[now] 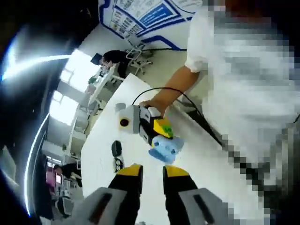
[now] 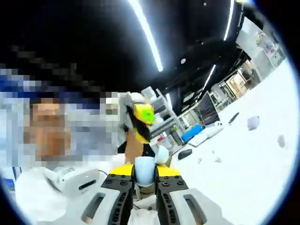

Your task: Pick up the earbuds from the table and place the earbuds into the earbud case

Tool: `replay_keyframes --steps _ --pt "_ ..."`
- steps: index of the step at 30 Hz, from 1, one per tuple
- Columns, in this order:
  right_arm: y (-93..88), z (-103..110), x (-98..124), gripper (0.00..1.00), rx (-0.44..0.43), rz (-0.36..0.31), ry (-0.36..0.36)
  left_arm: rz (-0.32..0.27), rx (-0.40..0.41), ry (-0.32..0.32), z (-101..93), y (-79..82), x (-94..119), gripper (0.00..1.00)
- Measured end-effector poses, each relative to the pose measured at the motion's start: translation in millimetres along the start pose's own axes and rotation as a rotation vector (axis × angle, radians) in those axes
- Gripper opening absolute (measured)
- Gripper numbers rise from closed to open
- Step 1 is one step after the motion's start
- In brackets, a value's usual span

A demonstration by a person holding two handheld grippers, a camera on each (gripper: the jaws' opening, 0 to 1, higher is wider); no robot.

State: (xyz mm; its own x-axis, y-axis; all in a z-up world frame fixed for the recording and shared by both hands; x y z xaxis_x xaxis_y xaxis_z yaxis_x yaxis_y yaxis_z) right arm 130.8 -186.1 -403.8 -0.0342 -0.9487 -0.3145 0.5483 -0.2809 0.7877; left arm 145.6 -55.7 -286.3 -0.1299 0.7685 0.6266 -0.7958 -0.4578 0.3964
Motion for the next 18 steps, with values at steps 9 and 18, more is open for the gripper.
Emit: replay_keyframes --steps 9,18 --pt "28.9 19.5 19.9 0.15 0.262 0.044 -0.114 -0.247 0.464 0.223 5.8 -74.6 -15.2 0.36" --pt "36.0 35.6 29.1 0.15 0.362 0.113 -0.187 -0.386 0.85 0.355 26.5 -107.8 -12.0 0.39"
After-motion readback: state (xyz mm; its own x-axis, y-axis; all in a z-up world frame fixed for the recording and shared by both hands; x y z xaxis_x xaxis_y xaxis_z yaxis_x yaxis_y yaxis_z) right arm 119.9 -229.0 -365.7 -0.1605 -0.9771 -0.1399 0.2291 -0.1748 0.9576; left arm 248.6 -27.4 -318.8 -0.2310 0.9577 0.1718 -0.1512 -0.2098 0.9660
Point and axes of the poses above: the point that each gripper's makers call its tool centre point, and the gripper's own axes: x roughly backward along the fingers, z roughly to its left, y roughly out of its top, the point moved 7 cm from there along x, roughly backward along the fingers, and after that the axes turned 1 degree about -x, right-handed, at the moved point
